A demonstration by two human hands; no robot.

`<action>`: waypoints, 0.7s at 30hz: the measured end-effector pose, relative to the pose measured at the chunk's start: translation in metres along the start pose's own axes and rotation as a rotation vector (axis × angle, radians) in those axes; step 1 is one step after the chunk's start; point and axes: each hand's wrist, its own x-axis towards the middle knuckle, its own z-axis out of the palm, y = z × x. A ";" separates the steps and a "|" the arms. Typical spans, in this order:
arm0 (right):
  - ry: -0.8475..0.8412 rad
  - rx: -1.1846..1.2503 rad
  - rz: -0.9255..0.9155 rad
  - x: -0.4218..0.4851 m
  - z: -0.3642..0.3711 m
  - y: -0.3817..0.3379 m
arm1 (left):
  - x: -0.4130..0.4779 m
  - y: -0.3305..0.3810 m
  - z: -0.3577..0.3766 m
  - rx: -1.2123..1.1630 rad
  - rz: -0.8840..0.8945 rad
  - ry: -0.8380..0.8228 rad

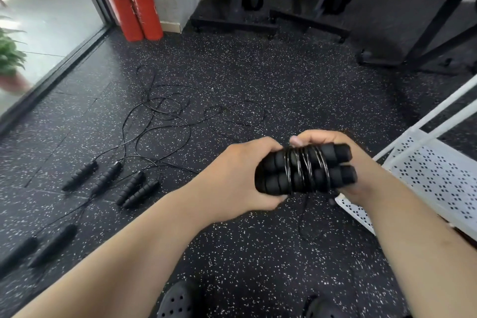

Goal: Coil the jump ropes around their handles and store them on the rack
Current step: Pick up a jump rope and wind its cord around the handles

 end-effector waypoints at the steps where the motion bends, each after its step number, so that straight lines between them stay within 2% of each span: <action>1: 0.070 -0.043 0.018 0.002 0.007 0.004 | 0.000 0.001 -0.001 -0.031 -0.032 0.036; 3: 0.185 -0.197 0.064 0.005 0.024 0.016 | 0.002 -0.002 -0.002 -0.029 -0.094 0.130; 5: 0.191 -0.306 0.094 0.010 0.036 0.029 | 0.005 -0.006 -0.003 0.043 -0.161 0.225; 7: 0.162 -0.527 0.053 0.013 0.041 0.035 | 0.007 -0.010 -0.003 0.092 -0.254 0.269; 10: 0.122 -0.833 -0.082 0.008 0.046 0.030 | 0.011 -0.019 -0.007 0.000 -0.413 0.231; 13: 0.072 -0.954 -0.090 0.001 0.045 0.024 | 0.013 -0.028 -0.011 -0.015 -0.475 0.177; 17: -0.080 -1.133 -0.094 -0.011 0.043 0.008 | 0.016 -0.038 -0.007 0.160 -0.484 0.204; 21: -0.072 -1.154 -0.213 -0.014 0.035 -0.002 | 0.017 -0.044 -0.001 0.433 -0.436 0.144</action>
